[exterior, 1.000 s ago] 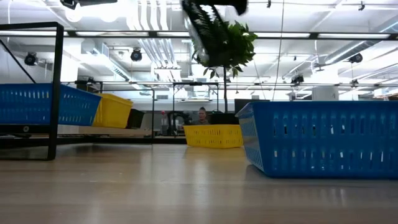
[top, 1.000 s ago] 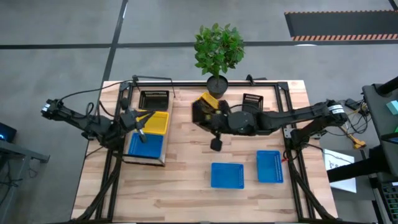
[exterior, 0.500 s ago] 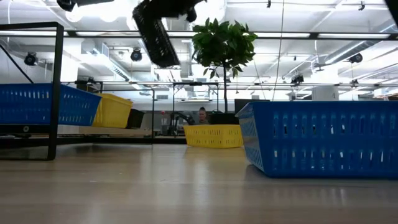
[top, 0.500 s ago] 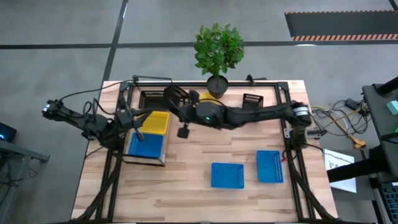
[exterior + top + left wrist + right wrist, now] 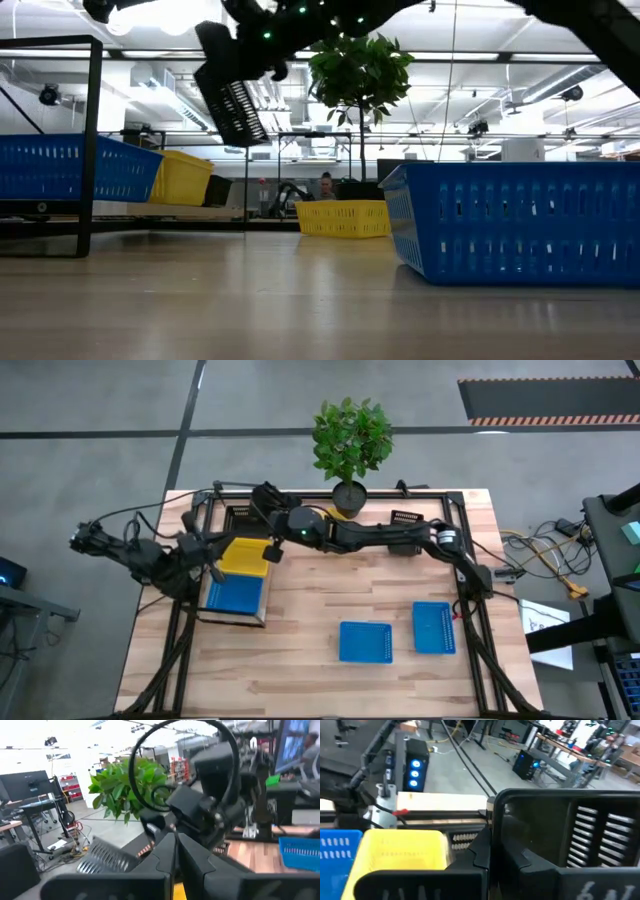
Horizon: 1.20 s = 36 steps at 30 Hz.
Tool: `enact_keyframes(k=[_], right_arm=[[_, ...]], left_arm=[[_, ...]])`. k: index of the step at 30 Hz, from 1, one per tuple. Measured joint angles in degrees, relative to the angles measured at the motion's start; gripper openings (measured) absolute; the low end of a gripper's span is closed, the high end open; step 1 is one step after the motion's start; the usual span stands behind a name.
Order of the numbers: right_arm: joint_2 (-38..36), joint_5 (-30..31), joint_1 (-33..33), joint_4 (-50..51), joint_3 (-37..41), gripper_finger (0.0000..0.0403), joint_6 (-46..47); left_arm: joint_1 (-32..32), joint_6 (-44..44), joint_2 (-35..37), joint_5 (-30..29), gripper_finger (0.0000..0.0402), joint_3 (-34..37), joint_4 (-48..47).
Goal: Stack baskets on shelf by color
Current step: Stack the bottom black basket on top of the black basket on the shelf
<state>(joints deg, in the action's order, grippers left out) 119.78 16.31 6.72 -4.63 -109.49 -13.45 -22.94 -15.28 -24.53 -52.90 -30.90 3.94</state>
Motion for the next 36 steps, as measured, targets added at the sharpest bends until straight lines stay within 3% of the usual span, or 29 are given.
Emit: enact_keyframes(k=[14, 28, 36], right_arm=[[10.9, -3.2, 1.4, 0.0, -12.6, 0.0009, -0.7], [12.4, -3.3, 2.4, -0.2, -12.8, 0.0009, -0.3], [12.7, -7.3, 2.9, -0.2, -12.6, 0.0009, -0.7]], left_arm=[[0.0, 0.5, 11.5, -0.1, 0.0003, 4.9, 4.7], [0.0, -0.4, 16.1, 0.2, 0.0003, 6.6, 4.7], [0.0, -0.4, 15.9, 0.2, 0.0003, 6.6, 4.6]])
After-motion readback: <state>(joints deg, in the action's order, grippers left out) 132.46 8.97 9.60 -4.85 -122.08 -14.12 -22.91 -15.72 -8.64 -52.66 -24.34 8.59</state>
